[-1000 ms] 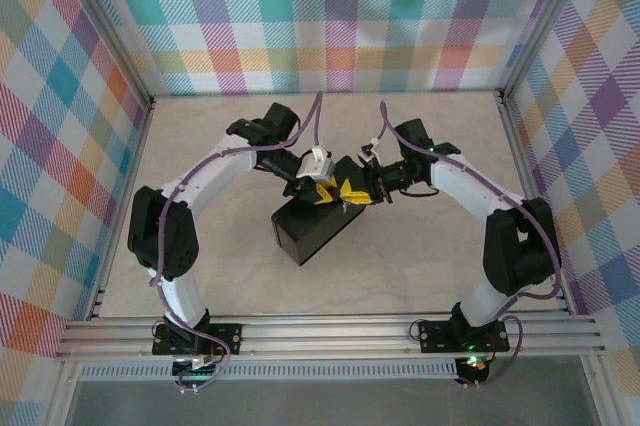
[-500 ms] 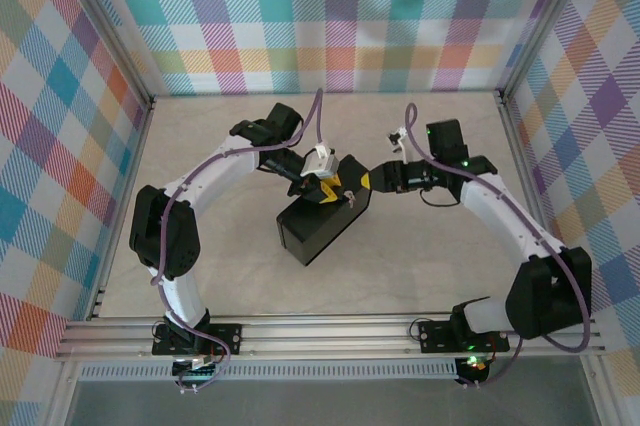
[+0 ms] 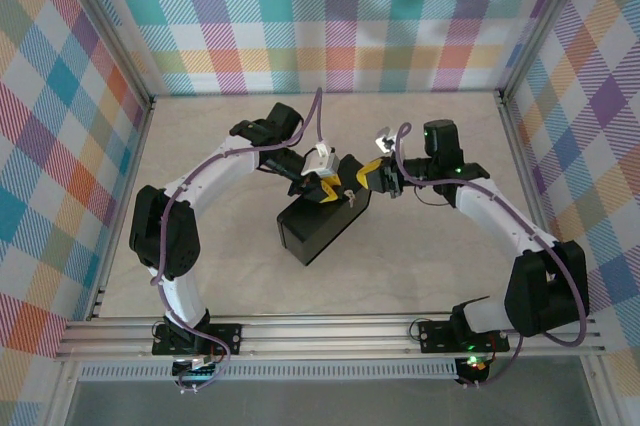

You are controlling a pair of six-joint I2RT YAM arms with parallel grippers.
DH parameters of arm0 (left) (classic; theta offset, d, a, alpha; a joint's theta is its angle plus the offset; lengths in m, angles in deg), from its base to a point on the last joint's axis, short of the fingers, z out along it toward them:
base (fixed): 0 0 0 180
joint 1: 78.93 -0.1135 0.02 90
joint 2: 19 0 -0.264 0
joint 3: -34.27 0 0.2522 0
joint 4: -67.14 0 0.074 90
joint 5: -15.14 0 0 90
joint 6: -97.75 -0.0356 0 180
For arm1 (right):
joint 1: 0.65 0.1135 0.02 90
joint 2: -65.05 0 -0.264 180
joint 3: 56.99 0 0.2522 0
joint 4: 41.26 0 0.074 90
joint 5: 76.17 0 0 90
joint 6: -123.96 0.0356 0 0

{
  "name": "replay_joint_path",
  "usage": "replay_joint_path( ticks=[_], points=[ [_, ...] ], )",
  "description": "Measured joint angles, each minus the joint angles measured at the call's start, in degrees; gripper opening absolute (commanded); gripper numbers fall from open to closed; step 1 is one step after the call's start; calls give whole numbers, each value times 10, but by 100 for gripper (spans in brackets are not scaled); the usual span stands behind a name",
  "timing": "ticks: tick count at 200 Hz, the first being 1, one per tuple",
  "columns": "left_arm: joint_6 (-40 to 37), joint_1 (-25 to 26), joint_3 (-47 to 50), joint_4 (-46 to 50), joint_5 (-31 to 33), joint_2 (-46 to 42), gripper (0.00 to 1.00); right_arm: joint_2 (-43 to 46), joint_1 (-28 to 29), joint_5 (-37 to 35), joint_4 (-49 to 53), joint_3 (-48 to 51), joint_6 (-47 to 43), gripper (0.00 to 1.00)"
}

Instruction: Unlock the padlock with the key

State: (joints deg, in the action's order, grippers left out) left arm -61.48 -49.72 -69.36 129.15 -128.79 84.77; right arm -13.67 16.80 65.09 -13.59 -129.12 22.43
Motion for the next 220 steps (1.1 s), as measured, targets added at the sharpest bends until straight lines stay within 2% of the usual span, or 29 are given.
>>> replay_joint_path(
  ticks=[24,60,89,114,155,220],
  points=[
    [3,0,-1,0,1,0,26,-11,10,-40,83,-42,10,0],
    [5,0,-3,0,5,0,26,-32,22,-101,176,-86,97,0],
    [5,-1,-3,0,6,0,26,-25,57,-146,238,-86,166,0],
    [5,-1,-3,0,6,0,26,-5,76,-153,249,-85,216,0],
    [5,-1,-3,0,6,0,26,7,77,-146,237,-85,270,0],
    [5,-1,-3,-3,6,0,26,5,77,-169,249,-85,278,0]
  ],
)
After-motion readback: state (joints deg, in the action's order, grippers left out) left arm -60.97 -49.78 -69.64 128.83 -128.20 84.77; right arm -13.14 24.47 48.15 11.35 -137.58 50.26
